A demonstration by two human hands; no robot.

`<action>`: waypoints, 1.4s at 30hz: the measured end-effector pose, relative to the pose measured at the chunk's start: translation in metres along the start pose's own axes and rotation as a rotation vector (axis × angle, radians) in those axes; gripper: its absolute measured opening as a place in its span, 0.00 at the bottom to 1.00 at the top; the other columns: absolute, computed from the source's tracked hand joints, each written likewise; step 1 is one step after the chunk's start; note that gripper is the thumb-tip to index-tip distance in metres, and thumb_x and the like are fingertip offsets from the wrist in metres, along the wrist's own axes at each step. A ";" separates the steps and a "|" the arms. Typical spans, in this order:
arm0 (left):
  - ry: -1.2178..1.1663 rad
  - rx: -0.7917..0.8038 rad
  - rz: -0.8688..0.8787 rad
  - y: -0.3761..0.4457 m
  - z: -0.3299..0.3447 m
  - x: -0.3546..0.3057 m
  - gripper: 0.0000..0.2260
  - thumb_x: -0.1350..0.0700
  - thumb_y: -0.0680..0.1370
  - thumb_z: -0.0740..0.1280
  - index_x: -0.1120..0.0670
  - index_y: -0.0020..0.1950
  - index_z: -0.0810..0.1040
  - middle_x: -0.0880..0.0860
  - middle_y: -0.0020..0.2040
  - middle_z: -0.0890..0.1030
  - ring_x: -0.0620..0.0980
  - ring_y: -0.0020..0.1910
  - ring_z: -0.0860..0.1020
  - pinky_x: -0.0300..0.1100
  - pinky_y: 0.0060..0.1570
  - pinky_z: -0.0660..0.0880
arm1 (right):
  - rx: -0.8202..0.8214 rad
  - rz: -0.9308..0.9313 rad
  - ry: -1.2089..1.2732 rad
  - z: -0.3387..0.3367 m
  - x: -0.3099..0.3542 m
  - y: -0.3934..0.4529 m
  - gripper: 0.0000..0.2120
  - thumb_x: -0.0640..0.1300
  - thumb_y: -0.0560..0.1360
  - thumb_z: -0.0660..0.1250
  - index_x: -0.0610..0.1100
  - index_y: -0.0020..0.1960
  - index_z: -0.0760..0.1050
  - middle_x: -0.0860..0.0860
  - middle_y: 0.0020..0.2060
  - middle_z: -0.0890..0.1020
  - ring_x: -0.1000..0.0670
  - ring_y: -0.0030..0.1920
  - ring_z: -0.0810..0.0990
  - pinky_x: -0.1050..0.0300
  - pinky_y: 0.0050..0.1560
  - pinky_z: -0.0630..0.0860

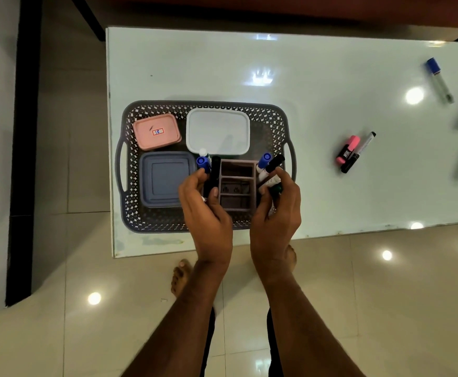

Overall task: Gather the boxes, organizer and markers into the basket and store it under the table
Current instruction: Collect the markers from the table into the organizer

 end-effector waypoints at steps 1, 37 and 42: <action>0.001 -0.001 -0.002 -0.001 0.000 0.000 0.14 0.71 0.81 0.64 0.70 0.67 0.73 0.64 0.61 0.78 0.58 0.62 0.79 0.33 0.64 0.74 | -0.005 0.005 0.002 0.000 -0.001 -0.001 0.15 0.29 0.79 0.67 0.32 0.66 0.75 0.40 0.57 0.82 0.49 0.60 0.80 0.73 0.61 0.73; 0.045 -0.056 0.275 -0.037 0.195 -0.175 0.16 0.70 0.78 0.70 0.72 0.64 0.74 0.67 0.62 0.78 0.58 0.65 0.77 0.47 0.68 0.75 | -0.092 0.067 0.087 -0.136 -0.154 0.157 0.19 0.37 0.80 0.70 0.36 0.69 0.73 0.43 0.63 0.80 0.49 0.65 0.79 0.48 0.65 0.79; 0.119 0.118 0.288 -0.061 0.290 -0.189 0.12 0.65 0.81 0.68 0.66 0.63 0.78 0.62 0.60 0.82 0.57 0.60 0.81 0.41 0.62 0.77 | -0.129 0.109 -0.022 -0.175 -0.220 0.197 0.18 0.38 0.81 0.70 0.36 0.69 0.73 0.43 0.63 0.80 0.47 0.65 0.80 0.51 0.65 0.79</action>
Point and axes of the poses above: each hand's wrist, its own y-axis towards the middle knuckle, its own z-axis out of the palm, x = y × z, the point moved 10 cm from there along y, towards the middle knuckle
